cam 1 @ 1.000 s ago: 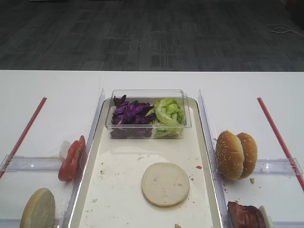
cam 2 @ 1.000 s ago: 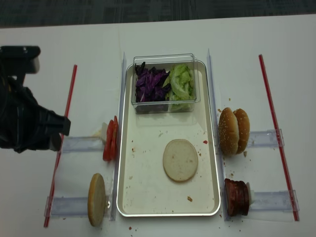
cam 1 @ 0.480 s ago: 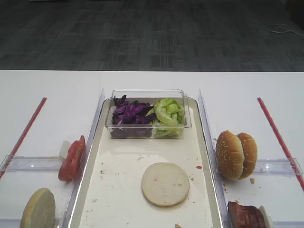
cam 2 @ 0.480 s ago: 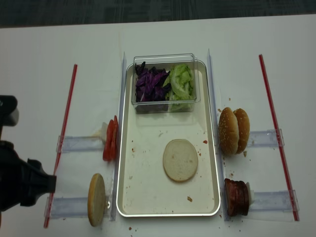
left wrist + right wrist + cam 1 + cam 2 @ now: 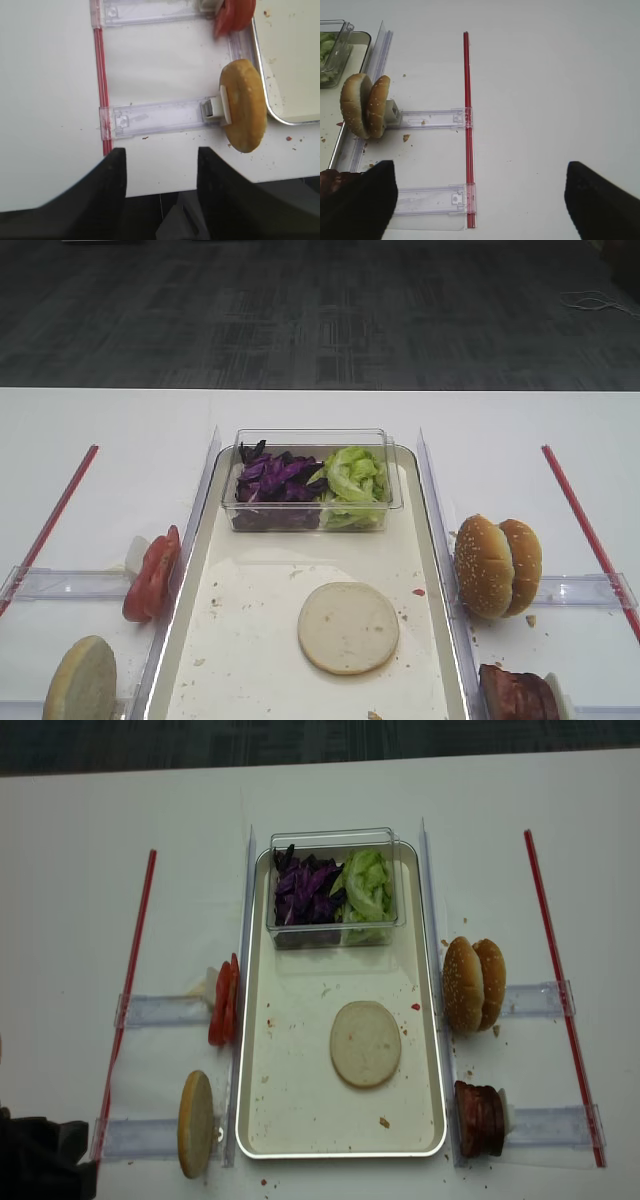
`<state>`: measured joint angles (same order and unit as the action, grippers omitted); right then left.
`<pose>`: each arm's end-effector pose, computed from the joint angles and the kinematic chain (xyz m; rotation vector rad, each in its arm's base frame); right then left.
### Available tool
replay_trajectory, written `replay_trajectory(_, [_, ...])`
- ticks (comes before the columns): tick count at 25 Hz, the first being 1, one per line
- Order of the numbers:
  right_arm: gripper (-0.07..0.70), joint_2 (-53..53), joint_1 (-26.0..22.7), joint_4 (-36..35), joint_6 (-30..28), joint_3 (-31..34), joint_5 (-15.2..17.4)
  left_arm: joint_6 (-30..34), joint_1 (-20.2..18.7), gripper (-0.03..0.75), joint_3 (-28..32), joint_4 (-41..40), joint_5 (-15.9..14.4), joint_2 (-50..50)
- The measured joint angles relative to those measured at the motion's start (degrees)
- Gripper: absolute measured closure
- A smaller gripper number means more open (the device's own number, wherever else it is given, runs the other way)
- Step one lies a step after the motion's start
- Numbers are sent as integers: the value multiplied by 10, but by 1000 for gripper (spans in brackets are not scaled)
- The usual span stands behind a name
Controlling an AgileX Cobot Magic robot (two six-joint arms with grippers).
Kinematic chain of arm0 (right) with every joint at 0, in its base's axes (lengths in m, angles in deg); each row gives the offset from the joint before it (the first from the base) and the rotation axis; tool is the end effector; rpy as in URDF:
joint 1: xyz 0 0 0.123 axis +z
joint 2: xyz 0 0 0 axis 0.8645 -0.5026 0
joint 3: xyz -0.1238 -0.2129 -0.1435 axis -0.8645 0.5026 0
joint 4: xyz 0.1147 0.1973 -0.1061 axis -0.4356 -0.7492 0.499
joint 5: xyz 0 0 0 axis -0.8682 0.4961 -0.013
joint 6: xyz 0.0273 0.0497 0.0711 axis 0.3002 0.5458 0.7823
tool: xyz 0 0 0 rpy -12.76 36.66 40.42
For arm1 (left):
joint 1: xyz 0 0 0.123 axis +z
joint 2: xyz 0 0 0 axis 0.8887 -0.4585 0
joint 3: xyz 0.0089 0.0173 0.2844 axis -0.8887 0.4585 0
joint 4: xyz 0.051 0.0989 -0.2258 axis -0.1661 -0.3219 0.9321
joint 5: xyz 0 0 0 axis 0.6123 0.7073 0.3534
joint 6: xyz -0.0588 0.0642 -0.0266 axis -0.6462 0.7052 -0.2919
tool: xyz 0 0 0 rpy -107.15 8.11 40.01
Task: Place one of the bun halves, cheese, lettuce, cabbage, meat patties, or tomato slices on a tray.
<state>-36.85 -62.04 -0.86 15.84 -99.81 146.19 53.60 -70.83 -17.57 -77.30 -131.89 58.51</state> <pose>-0.0076 0.0003 0.2630 0.0505 2.1242 -0.0177 0.0617 -0.0088 0.2649 0.0424 2.5792 -0.0934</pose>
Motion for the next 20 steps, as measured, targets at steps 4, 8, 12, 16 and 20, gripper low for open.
replay_trajectory(4, [-67,0,0,0,0,0,0,9,0,382,8,0,1,78])
replay_trajectory(8, [-67,0,0,0,0,0,0,24,0,382,8,0,-5,155])
replay_trajectory(12, [-67,0,0,0,0,0,0,42,0,382,18,0,-23,224])
replay_trajectory(16, [-67,0,0,0,0,0,0,45,0,383,19,0,-27,276])
replay_trajectory(20, [-67,0,0,4,0,0,1,46,0,383,19,0,-28,284])
